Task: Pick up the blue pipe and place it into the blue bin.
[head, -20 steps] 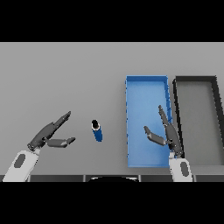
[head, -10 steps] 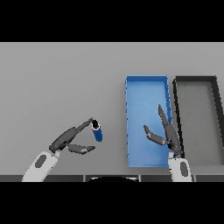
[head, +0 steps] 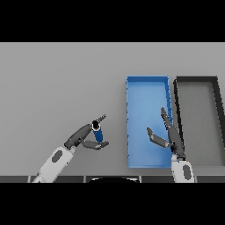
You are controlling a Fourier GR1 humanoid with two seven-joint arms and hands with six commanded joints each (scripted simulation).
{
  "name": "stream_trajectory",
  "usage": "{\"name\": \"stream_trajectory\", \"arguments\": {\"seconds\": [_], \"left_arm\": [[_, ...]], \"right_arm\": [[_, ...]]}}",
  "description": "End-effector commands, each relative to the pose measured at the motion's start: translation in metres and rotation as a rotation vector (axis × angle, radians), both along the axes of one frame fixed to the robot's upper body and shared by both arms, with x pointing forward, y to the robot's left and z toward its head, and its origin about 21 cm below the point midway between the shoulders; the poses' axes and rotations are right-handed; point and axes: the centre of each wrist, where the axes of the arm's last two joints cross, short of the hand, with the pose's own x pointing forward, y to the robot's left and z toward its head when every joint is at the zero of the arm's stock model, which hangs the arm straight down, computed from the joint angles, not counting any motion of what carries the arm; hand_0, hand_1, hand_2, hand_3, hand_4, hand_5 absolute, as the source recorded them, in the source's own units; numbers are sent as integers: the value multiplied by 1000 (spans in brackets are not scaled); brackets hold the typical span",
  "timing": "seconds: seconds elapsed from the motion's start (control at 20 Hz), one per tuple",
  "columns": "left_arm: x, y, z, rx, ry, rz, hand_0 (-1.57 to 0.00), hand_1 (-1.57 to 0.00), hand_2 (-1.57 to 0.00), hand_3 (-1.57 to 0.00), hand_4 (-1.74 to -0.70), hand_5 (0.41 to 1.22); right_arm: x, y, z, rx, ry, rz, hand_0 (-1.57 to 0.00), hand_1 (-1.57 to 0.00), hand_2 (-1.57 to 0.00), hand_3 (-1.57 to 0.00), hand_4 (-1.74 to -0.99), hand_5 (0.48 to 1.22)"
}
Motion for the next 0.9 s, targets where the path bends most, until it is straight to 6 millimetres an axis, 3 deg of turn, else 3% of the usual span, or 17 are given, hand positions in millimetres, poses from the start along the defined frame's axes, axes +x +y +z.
{"name": "stream_trajectory", "arguments": {"seconds": [0.0,0.15,0.25,0.3,0.35,0.5,0.65,0.85], "left_arm": [[2,-4,1,-11,-5,-6,1,1,1,1,-1160,491],[2,-17,-8,-86,52,-23,1,1,-24,-17,-1215,536],[3,-18,-8,-117,54,-26,-3,-89,-208,-197,-1275,607],[3,-19,-11,-135,77,-16,-93,-246,-390,-472,-1306,730],[1,-21,-13,-165,88,-14,-340,-501,-626,-692,-1389,828],[-2,-28,-12,-197,97,-21,-941,-1023,-1087,-1098,-1553,1020],[-4,-32,-11,-178,66,-29,-1248,-1290,-1323,-1306,-1639,1118],[-5,-44,4,-231,19,-38,-1439,-1456,-1470,-1419,-1690,1179]], "right_arm": [[3,2,1,1,-2,-1,1,1,1,1,-1323,665],[1,4,1,1,-12,2,1,1,1,1,-1321,664],[-1,2,1,2,-14,-3,1,1,1,1,-1320,664],[1,1,1,0,-8,-4,1,1,1,1,-1319,663],[1,1,0,3,-10,2,1,1,1,1,-1322,666],[4,0,1,-16,-15,-8,1,1,1,1,-1309,664],[8,-2,-1,-20,-4,-6,1,1,1,1,-1302,666],[10,1,1,-27,-16,-1,1,1,1,1,-1281,662]]}}
